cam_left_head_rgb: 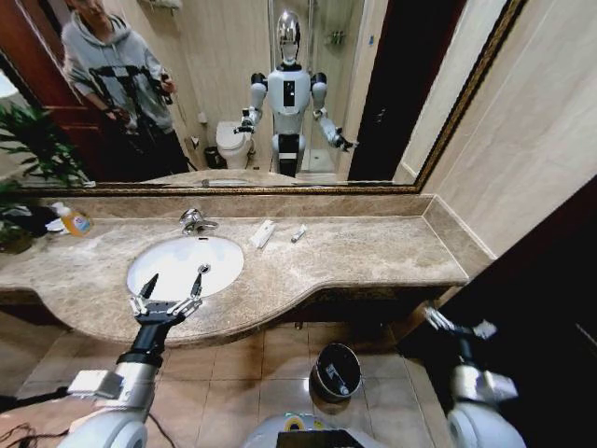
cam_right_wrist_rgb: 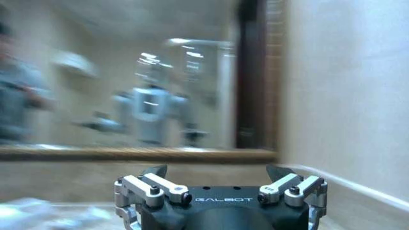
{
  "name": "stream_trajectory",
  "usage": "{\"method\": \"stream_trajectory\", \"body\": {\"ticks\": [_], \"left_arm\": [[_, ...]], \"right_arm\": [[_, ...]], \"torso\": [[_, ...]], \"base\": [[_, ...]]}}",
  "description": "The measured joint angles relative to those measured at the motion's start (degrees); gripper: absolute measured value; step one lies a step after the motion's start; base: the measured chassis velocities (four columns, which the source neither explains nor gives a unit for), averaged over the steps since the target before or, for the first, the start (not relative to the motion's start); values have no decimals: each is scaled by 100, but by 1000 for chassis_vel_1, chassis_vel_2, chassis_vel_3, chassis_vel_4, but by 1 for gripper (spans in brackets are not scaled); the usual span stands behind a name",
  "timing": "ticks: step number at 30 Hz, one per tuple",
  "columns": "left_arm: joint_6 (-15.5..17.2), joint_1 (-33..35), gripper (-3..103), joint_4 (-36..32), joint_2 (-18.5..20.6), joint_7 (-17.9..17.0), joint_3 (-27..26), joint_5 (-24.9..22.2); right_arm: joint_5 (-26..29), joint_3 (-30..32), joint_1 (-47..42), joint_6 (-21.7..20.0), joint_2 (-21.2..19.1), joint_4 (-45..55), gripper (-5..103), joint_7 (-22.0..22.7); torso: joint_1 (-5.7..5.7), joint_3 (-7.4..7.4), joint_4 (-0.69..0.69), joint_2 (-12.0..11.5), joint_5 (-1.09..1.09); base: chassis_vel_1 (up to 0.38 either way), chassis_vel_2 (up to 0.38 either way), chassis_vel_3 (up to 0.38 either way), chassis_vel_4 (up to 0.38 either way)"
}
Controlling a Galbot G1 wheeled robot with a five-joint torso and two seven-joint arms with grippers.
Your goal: Pick up the trash from the sink and place it in the trash bin.
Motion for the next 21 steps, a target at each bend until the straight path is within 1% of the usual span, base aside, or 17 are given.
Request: {"method": "stream_trajectory", "body": {"ticks": [1, 2, 5, 6, 7, 8, 9, 11, 12, 13, 14, 15, 16, 17, 19, 20, 21], "left_arm": [[0, 0, 100, 0, 0, 0, 0, 0], [0, 0, 100, 0, 0, 1, 0, 0], [0, 0, 100, 0, 0, -2, 0, 0], [0, 0, 100, 0, 0, -2, 0, 0], [0, 0, 100, 0, 0, -1, 0, 0], [0, 0, 100, 0, 0, -3, 0, 0], [0, 0, 100, 0, 0, -3, 0, 0], [0, 0, 100, 0, 0, -2, -1, 0], [0, 0, 100, 0, 0, -2, 0, 0], [0, -1, 100, 0, 0, -3, 0, 0], [0, -1, 100, 0, 0, -3, 0, 0], [0, 0, 100, 0, 0, -4, -1, 0], [0, -1, 100, 1, 1, 0, 1, 0], [0, 0, 100, 0, 0, -1, 0, 0], [0, -1, 100, 0, 1, -1, 1, 0], [0, -1, 100, 0, 1, -2, 0, 0], [0, 0, 100, 0, 0, -2, 0, 0]], "right_arm": [[0, 0, 0, 0, 0, 0, 100, 0], [64, -307, 435, -270, -245, -123, 100, -34], [269, -1194, 1720, -954, -828, -756, 100, -35], [269, -1194, 1720, -954, -828, -756, 100, -35], [323, -1380, 1958, -1036, -901, -886, 100, -4], [439, -1898, 2584, -1229, -1062, -1243, 100, 89], [439, -1898, 2584, -1229, -1062, -1243, 100, 89], [506, -2417, 3072, -1332, -1172, -1593, 100, 130], [544, -2885, 3461, -1431, -1240, -1924, 100, 172], [591, -3156, 3694, -1506, -1266, -2119, 100, 194], [591, -3156, 3694, -1506, -1266, -2119, 100, 194], [616, -3354, 3873, -1560, -1275, -2267, 100, 221], [626, -3551, 4063, -1596, -1276, -2417, 100, 240], [626, -3925, 4512, -1645, -1249, -2764, 100, 268], [626, -4037, 4672, -1659, -1224, -2881, 100, 271], [624, -4260, 5002, -1676, -1163, -3135, 100, 275], [622, -4482, 5309, -1691, -1080, -3392, 103, 276]], "torso": [[0, 0, 0, 0, 0], [0, 0, 2, 0, 1], [2, 1, -1, -1, 1], [2, 1, -1, -1, 1], [2, 1, 0, -1, 1], [2, 1, 2, -1, 0], [2, 1, 2, -1, 0], [2, 2, 2, -1, 0], [2, 1, 2, -2, 1], [2, 2, 0, -2, 0], [2, 2, 0, -2, 0], [2, 2, 0, -1, -1], [2, 1, -1, -2, 0], [1, 1, -1, -1, 0], [1, 1, -1, -1, -1], [1, 1, 0, -1, -2], [2, 1, 0, -2, 0]], "base": [[0, 0, 0, 0], [0, 0, 0, 0], [0, 0, 0, 0], [0, 0, 0, 0], [0, 0, 0, 0], [0, 0, 0, 0], [0, 0, 0, 0], [0, 0, 0, 0], [0, 0, 0, 0], [0, 0, 0, 0], [0, 0, 0, 0], [0, 0, 0, 0], [0, 0, 0, 0], [0, 0, 0, 0], [0, 0, 0, 0], [0, 0, 0, 0], [0, 0, 0, 0]]}}
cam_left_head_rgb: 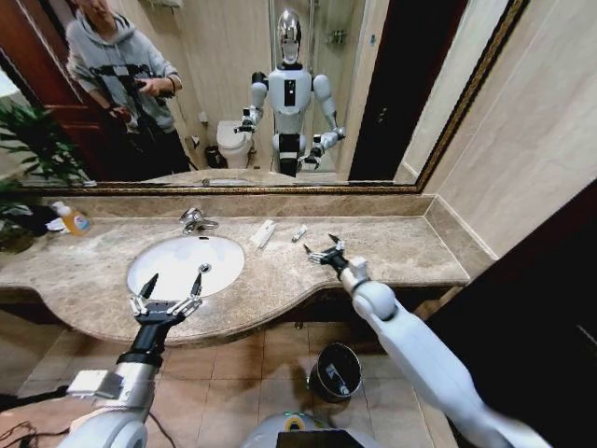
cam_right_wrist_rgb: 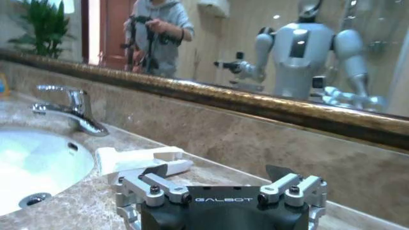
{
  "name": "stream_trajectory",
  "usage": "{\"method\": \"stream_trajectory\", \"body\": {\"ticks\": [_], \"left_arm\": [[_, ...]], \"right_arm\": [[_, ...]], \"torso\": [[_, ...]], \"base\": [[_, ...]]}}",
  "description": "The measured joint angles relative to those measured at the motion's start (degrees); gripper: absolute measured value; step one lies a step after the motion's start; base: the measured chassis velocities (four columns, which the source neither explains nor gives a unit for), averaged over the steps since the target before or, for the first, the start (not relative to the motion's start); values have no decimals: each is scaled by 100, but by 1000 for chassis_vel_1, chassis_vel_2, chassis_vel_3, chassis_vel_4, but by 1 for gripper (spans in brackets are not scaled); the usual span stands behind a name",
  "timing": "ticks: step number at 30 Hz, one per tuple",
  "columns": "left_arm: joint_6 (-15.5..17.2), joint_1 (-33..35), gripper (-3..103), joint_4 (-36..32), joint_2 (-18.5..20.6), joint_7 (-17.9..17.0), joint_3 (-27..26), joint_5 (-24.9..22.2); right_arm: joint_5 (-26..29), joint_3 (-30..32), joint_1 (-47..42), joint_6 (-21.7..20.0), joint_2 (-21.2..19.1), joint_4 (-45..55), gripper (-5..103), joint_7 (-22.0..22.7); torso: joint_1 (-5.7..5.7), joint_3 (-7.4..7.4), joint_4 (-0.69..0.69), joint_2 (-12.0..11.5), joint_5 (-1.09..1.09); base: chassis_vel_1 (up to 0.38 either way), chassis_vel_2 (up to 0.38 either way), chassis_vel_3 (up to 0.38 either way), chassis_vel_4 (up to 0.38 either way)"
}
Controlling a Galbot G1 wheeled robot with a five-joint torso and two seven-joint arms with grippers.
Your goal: Pick up the trash from the sink and place it in the trash bin.
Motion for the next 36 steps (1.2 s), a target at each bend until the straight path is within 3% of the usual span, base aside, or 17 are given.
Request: {"method": "stream_trajectory", "body": {"ticks": [2, 5, 8, 16, 18, 19, 21, 25, 36], "left_arm": [[0, 0, 100, 0, 0, -1, -1, 0], [0, 0, 100, 0, 0, 1, 0, 0], [0, 0, 100, 0, 0, 0, -1, 0], [0, 0, 100, 0, 0, 0, -1, 0], [0, 0, 100, 0, 0, 0, 0, 0], [0, 0, 100, 0, 0, 0, 0, 0], [0, 0, 100, 0, 0, 0, 0, 0], [0, 0, 100, 0, 0, 0, 0, 0], [0, 0, 100, 0, 0, 0, 0, 0]], "right_arm": [[0, -114, 142, -19, 40, -109, 100, 5], [-66, -524, 528, -109, 225, -433, 88, 41], [-140, -680, 650, -159, 338, -584, 85, 75], [-473, -1055, 945, -153, 715, -1230, 90, 398], [-518, -1156, 1091, -163, 1035, -1583, 90, 859], [-518, -1156, 1091, -163, 1035, -1583, 90, 859], [-525, -1198, 1244, -196, 1357, -1881, 90, 1396], [-516, -1180, 1332, -272, 1592, -2089, 91, 1829], [-678, -1071, 1291, -272, 1556, -2558, 90, 1902]], "torso": [[0, 0, 0, 0, -1], [0, 0, 0, 0, -1], [0, 0, 0, 0, -1], [-1, -1, -1, 1, -2], [-1, -1, -1, 1, -2], [-1, -1, -1, 1, -2], [-1, -1, 0, 1, -2], [-1, -1, 1, 1, -2], [-1, -1, 0, 1, 1]], "base": [[0, 0, 0, 0], [0, 0, 0, 0], [0, 0, 0, 0], [0, 0, 0, 0], [0, 0, 0, 0], [0, 0, 0, 0], [0, 0, 0, 0], [0, 0, 0, 0], [0, 0, 0, 0]]}}
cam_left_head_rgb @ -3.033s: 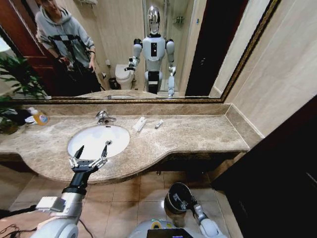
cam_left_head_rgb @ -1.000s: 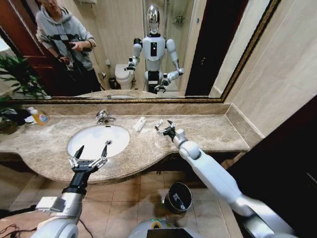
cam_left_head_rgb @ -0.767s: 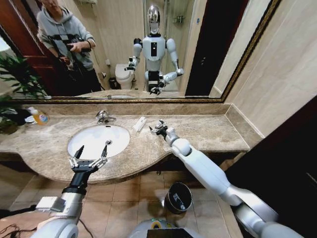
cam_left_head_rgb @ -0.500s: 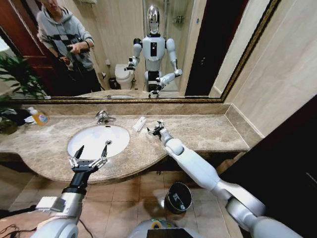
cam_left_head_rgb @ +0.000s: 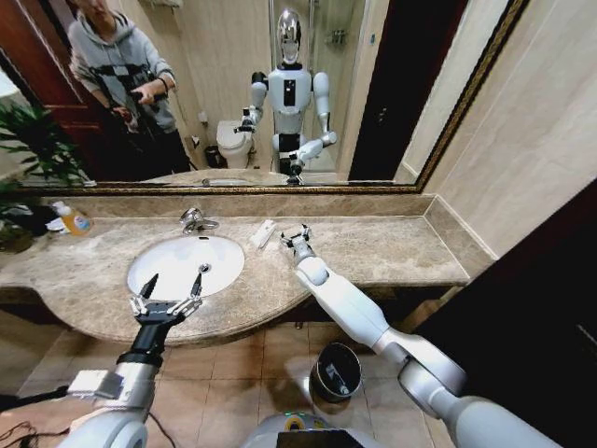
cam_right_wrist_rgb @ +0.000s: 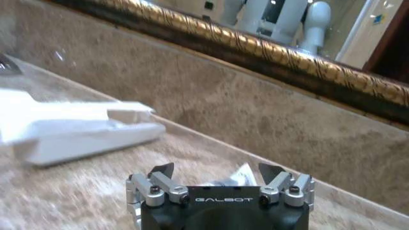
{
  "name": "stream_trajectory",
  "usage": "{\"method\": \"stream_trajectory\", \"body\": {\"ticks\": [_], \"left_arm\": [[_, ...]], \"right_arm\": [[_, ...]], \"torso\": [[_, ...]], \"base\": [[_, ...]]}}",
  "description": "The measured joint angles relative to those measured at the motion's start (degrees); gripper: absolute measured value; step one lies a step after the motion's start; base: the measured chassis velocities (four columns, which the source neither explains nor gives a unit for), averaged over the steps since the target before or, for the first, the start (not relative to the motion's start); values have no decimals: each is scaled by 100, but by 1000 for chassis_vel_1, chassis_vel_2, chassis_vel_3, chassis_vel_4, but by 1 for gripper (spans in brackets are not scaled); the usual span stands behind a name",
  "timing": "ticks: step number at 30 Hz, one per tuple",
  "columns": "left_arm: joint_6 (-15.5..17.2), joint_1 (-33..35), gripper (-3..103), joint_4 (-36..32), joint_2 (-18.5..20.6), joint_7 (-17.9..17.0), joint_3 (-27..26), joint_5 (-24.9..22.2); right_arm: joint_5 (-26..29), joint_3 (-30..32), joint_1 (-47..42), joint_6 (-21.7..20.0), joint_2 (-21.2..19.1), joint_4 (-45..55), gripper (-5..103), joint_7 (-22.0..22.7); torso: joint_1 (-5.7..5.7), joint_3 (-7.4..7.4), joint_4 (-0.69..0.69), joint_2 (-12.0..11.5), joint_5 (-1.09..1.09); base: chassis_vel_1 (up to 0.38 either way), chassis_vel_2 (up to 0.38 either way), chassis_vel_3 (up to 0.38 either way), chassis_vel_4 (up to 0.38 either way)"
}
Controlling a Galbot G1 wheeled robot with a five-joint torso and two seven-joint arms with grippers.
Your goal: Pick up the trash from the sink and place it in the trash bin.
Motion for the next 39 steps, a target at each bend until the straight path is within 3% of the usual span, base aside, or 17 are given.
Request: {"method": "stream_trajectory", "body": {"ticks": [9, 11, 13, 16, 23, 26, 28, 33, 39], "left_arm": [[0, 0, 100, 0, 0, 0, 0, 0], [0, 0, 100, 0, 0, 0, 0, 0], [0, 0, 100, 0, 0, 0, 0, 0], [0, 0, 100, 0, 0, 0, 0, 0], [0, 0, 100, 0, 0, 0, 0, 0], [0, 0, 100, 0, 0, 0, 0, 0], [0, 0, 100, 0, 0, 0, 0, 0], [0, 0, 100, 0, 0, 0, 0, 0], [0, 0, 100, 0, 0, 0, 0, 0]], "right_arm": [[170, -88, -53, -128, -288, 127, 90, 23], [228, -84, -89, -138, -346, 164, 81, 16], [231, -73, -101, -130, -355, 170, 81, 6], [242, -30, -133, -83, -360, 172, 69, -78], [276, -6, -163, -52, -365, 183, 54, -168], [321, 4, -176, -51, -369, 202, 41, -190], [328, 5, -180, -51, -375, 208, 41, -199], [403, 12, -190, -55, -456, 273, 19, -245], [459, 69, -187, -52, -530, 378, 18, -243]], "torso": [[0, 0, 0, 0, 0], [0, 0, -1, 1, 0], [0, 0, -1, 1, 0], [0, 0, 0, 1, 0], [0, 0, 0, 1, -1], [0, 0, 0, 1, -1], [0, 0, 0, 1, 0], [0, 0, 0, 1, -1], [0, 0, 0, 0, 0]], "base": [[0, 0, 0, 0], [0, 0, 0, 0], [0, 0, 0, 0], [0, 0, 0, 0], [0, 0, 0, 0], [0, 0, 0, 0], [0, 0, 0, 0], [0, 0, 0, 0], [0, 0, 0, 0]]}}
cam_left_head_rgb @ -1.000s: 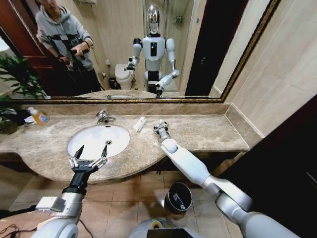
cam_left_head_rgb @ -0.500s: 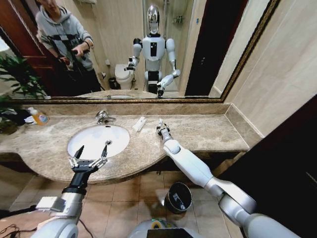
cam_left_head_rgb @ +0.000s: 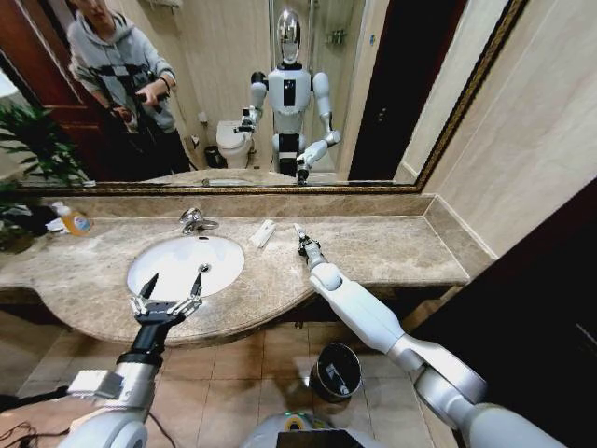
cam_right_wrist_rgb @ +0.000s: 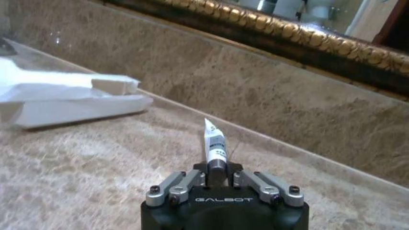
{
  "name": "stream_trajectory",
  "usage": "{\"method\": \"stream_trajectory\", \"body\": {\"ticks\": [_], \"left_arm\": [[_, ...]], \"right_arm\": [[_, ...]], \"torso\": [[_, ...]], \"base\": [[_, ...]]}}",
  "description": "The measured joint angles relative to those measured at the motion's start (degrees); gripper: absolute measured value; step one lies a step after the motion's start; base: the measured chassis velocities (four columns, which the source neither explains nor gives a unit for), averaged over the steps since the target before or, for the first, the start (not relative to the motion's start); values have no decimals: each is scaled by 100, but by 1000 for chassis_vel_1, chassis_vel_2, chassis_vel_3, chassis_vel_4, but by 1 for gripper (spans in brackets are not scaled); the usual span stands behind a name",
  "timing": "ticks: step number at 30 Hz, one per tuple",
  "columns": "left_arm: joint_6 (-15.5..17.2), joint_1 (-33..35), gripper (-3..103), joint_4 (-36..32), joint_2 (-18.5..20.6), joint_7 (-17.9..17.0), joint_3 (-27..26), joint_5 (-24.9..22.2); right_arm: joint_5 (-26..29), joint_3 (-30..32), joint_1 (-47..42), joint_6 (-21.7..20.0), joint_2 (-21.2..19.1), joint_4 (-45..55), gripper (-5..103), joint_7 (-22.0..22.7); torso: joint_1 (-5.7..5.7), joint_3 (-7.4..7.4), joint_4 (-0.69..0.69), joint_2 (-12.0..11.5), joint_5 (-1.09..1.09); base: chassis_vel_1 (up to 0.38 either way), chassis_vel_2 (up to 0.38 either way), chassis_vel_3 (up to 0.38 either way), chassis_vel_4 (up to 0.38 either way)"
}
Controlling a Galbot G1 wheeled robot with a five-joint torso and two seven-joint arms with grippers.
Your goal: Pick up the trash from the sink and place it in the trash bin.
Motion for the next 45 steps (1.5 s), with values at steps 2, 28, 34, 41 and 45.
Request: {"method": "stream_trajectory", "body": {"ticks": [2, 28, 34, 41, 45], "left_arm": [[0, 0, 100, 0, 0, 1, 0, 0], [0, 0, 100, 0, 0, 1, 0, 0], [0, 0, 100, 0, 0, 1, 0, 0], [0, 0, 100, 0, 0, 1, 0, 0], [0, 0, 100, 0, 0, 2, 0, 0]], "right_arm": [[-69, 148, -66, 79, -108, 217, 18, -45], [-659, 5226, -6855, 5108, -983, 3352, 18, -2143], [-559, 4913, -7257, 6272, -576, 2506, 18, -2857], [-1090, 4487, -6737, 6555, -343, 793, 18, -3300], [-1648, 4383, -6030, 6471, -290, -659, 18, -3271]], "torso": [[0, 0, 1, 0, -1], [-2, -1, -2, 1, 1], [-1, -1, 0, 0, -2], [-1, 0, -1, 0, -1], [0, 0, 2, 0, 1]], "base": [[0, 0, 0, 0], [0, 0, 0, 0], [0, 0, 0, 0], [0, 0, 0, 0], [0, 0, 0, 0]]}}
